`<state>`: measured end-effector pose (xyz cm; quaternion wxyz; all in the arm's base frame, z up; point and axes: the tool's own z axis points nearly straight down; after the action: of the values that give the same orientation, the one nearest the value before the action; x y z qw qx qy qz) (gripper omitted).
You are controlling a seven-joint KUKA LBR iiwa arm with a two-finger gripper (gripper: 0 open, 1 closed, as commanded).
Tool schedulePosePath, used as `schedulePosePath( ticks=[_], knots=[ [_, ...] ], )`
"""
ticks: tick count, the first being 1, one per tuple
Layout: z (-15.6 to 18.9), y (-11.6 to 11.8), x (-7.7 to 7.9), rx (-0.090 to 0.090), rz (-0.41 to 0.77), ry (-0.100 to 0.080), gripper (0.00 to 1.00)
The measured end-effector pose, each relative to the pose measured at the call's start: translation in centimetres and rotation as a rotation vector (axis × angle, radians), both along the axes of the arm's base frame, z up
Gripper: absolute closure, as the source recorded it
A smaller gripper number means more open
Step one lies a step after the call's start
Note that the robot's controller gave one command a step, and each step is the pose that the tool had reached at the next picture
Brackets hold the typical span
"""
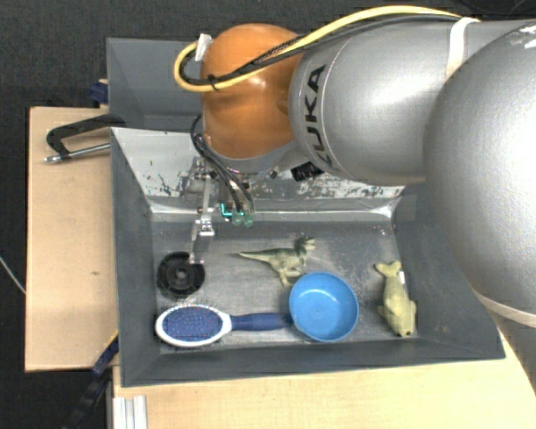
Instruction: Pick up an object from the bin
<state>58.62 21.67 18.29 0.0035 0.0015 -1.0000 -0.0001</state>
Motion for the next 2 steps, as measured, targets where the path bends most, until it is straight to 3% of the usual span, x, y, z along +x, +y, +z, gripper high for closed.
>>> schedulePosePath(
  ticks=[1, 2],
  knots=[
    [-11.06, 0.59, -6.0, 0.002, -0.144, -0.008, 0.0],
    [-10.74, 0.57, -5.82, 0.004, -0.144, -0.012, 1.0]
  ],
)
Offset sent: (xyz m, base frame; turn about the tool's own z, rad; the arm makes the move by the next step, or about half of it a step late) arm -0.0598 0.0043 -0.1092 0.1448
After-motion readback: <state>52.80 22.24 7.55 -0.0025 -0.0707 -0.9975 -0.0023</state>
